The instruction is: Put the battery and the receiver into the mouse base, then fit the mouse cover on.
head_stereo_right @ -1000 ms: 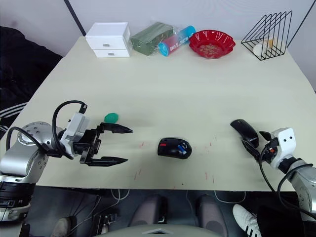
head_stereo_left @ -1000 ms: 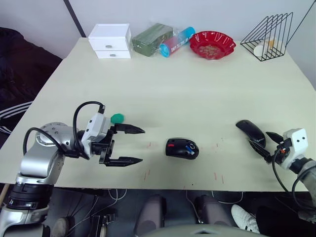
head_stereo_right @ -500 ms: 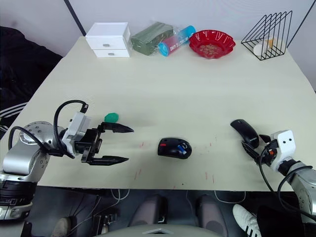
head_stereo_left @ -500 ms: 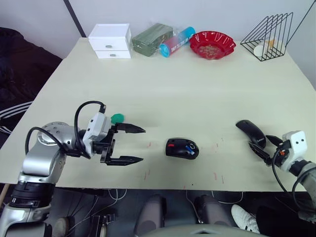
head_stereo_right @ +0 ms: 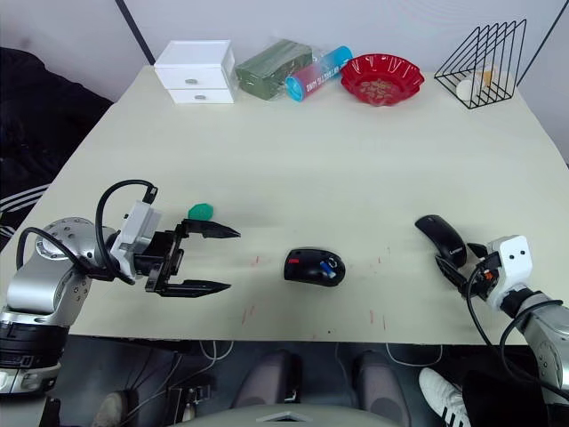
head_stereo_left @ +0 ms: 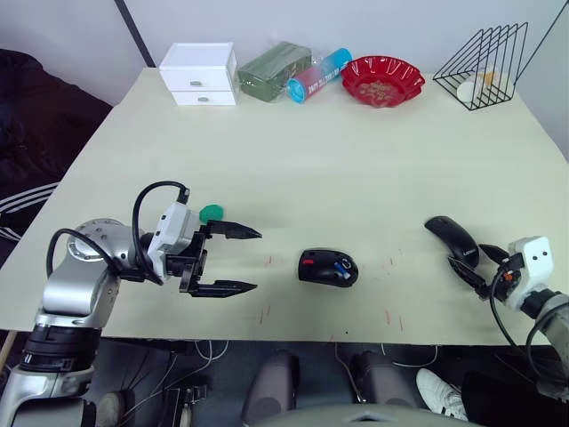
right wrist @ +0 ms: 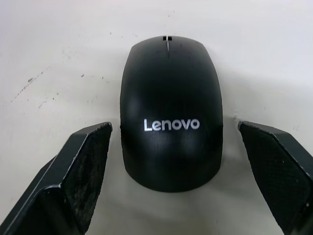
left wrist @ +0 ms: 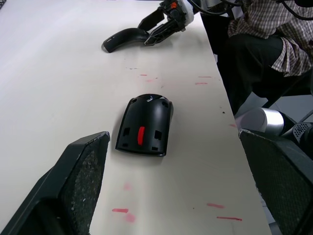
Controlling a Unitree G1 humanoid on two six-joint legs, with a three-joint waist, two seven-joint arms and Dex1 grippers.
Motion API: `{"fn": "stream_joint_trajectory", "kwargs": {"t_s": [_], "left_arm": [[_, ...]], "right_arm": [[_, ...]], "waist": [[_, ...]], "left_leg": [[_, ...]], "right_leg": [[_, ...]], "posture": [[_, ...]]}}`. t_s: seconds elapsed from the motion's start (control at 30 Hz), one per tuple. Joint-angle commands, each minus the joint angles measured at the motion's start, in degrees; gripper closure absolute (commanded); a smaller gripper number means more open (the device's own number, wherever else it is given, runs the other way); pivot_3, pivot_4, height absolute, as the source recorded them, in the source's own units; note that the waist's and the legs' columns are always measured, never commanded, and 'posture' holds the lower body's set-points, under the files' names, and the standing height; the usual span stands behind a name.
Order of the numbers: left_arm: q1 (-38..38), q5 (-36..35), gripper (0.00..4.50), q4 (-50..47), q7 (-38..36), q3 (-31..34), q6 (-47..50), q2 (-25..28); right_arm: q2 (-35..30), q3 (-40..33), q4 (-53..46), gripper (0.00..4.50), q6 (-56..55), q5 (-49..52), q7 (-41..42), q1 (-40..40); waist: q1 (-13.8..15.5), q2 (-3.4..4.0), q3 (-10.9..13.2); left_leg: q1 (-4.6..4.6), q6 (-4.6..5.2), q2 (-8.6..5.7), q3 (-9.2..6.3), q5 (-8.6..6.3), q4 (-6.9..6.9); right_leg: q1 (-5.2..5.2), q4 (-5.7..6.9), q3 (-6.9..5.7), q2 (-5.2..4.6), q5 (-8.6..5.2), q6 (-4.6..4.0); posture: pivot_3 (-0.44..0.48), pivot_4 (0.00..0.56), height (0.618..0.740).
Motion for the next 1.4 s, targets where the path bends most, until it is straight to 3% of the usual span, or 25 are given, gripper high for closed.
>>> {"fn": "stream_joint_trajectory", "kwargs": {"t_s": [0.03, 0.13, 0.27, 0.33, 0.7, 0.97, 1.4], "left_arm": [[-0.83, -0.44, 0.00, -0.28, -0.85, 0.05, -0.80, 0.14], [-1.04, -0.39, 0.00, 0.05, -0.94, -0.17, -0.83, 0.16], [-1.24, -0.42, 0.00, 0.31, -1.00, -0.45, -0.96, 0.22], [-1.26, -0.44, 0.00, 0.32, -0.99, -0.54, -1.02, 0.23], [-1.78, -0.28, 0.00, 0.92, -1.22, -0.76, -1.82, 0.22], [-2.94, 0.10, 0.00, 3.05, -2.34, -0.94, -3.14, 0.48], [-5.68, 1.03, 0.00, 6.01, -4.79, -2.40, -5.19, 0.91]], "right_arm": [[-0.06, -1.47, -2.05, 0.16, -0.39, 0.06, -0.61, 0.19], [0.06, -1.47, -2.06, 0.16, -0.51, 0.33, -0.51, 0.07], [0.23, -1.58, -2.09, 1.21, -0.82, 0.18, -0.93, -0.06], [0.23, -1.60, -2.11, 2.05, -0.73, 0.24, -0.99, -0.05], [-0.17, -1.76, -2.80, 2.05, -1.58, 0.22, -0.30, 0.11], [-5.07, -0.18, -7.59, 2.05, -1.79, 0.06, 5.86, 0.82], [-18.14, 11.88, -25.32, 2.05, 12.65, 5.83, 14.53, -12.34]], "waist": [[0.01, 0.00, 0.00], [-0.01, 0.00, 0.00], [0.01, -0.01, 0.00], [0.00, -0.01, 0.00], [-0.01, -0.01, 0.00], [-0.02, -0.05, 0.04], [-0.22, -0.23, 0.29]], "left_leg": [[0.00, 0.00, 0.00, 0.00, 0.00, 0.00], [0.00, 0.00, 0.00, 0.01, 0.00, 0.00], [0.00, 0.00, 0.00, 0.03, 0.00, 0.00], [0.00, 0.00, 0.00, 0.03, 0.00, 0.00], [0.00, 0.00, 0.00, 0.04, 0.00, 0.00], [0.00, 0.00, 0.01, 0.05, 0.00, 0.00], [-0.04, 0.00, 0.04, -0.11, 0.00, 0.01]], "right_leg": [[0.00, 0.00, 0.00, 0.00, 0.00, 0.00], [0.00, 0.00, 0.01, 0.00, 0.00, 0.00], [0.00, -0.01, 0.01, 0.00, 0.00, 0.00], [0.00, 0.00, 0.01, 0.00, 0.00, 0.00], [0.00, 0.00, 0.01, 0.00, 0.00, 0.00], [-0.01, 0.00, 0.01, 0.00, 0.00, 0.01], [-0.03, -0.03, 0.02, 0.02, 0.00, 0.01]], "posture": [[0.000, 0.150, 0.740], [0.000, 0.150, 0.740], [0.000, 0.150, 0.740], [0.000, 0.150, 0.740], [0.000, 0.150, 0.740], [0.000, 0.150, 0.740], [0.000, 0.150, 0.740]]}}
